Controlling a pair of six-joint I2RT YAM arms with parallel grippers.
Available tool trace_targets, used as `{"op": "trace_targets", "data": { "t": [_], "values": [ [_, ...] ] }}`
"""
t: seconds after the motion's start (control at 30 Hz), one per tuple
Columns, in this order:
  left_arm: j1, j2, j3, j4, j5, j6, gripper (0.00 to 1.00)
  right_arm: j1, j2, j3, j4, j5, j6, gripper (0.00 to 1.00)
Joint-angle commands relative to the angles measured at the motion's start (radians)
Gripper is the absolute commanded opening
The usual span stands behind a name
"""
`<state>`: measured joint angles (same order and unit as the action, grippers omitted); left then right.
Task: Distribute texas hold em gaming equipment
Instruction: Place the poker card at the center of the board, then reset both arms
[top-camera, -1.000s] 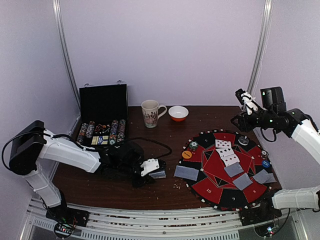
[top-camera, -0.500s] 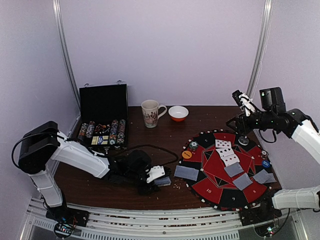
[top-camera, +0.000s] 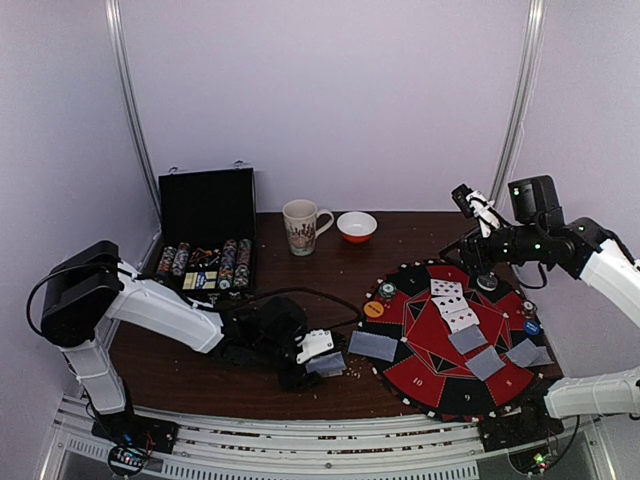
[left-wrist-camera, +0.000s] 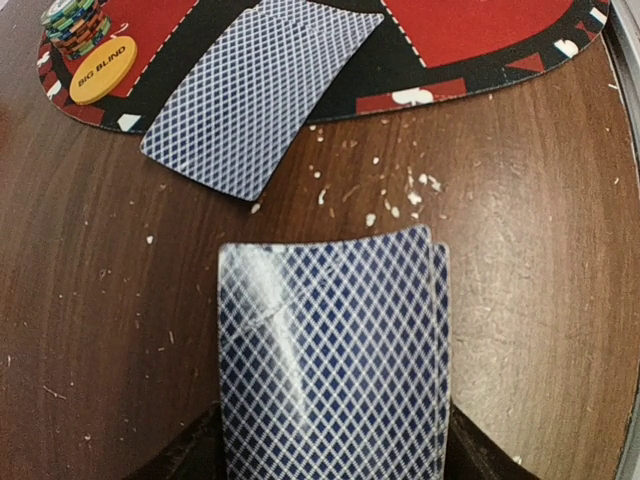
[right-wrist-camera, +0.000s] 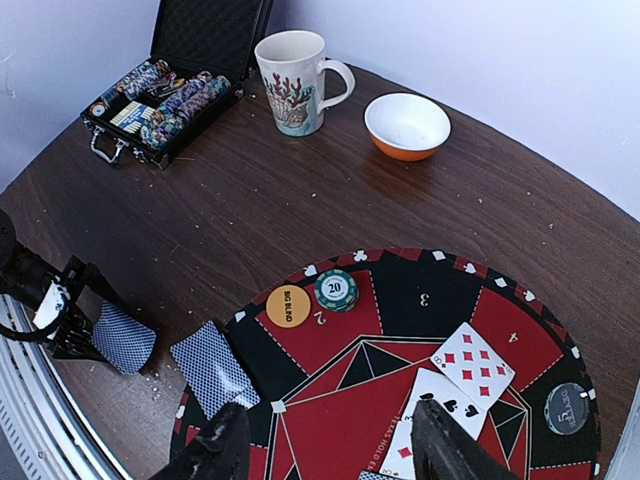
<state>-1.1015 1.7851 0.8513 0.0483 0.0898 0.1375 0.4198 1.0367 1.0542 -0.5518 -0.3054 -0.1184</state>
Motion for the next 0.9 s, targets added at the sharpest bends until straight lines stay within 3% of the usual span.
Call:
{"op": "trace_targets", "data": {
  "t": [0.0, 0.2, 0.3, 0.53, 0.67, 0.77, 0.87],
  "values": [
    [-0.003, 0.013, -0.005, -0.081, -0.012, 0.036, 0.73, 0.013, 0.011, 0.035, -0.016, 0.028, 0.010, 0.58],
    [-0.003, -0.058, -0.031, -0.068, -0.007, 0.042, 0.83, 0.016, 0.003, 0.037, 0.009, 0.006, 0.022, 0.62],
    [-0.003, -0.115, -0.025, -0.049, -0.014, 0.037, 0.98, 0.016, -0.012, 0.021, 0.063, 0.028, 0.066, 0.67],
    [-0.003, -0.312, 0.032, -0.103, -0.042, 0.074, 0.98, 0.013, -0.001, -0.008, 0.186, 0.145, 0.143, 0.79],
    [-0.002, -0.447, 0.089, -0.181, 0.000, 0.108, 0.98, 0.007, 0.015, -0.021, 0.243, 0.244, 0.171, 0.91],
    [0.023, -0.526, 0.122, -0.192, -0.132, 0.087, 0.98, -0.026, 0.004, -0.059, 0.331, 0.316, 0.183, 1.00],
    [0.161, -0.574, 0.165, -0.210, -0.236, -0.011, 0.98, -0.084, -0.003, -0.114, 0.428, 0.352, 0.194, 1.00]
  ]
}}
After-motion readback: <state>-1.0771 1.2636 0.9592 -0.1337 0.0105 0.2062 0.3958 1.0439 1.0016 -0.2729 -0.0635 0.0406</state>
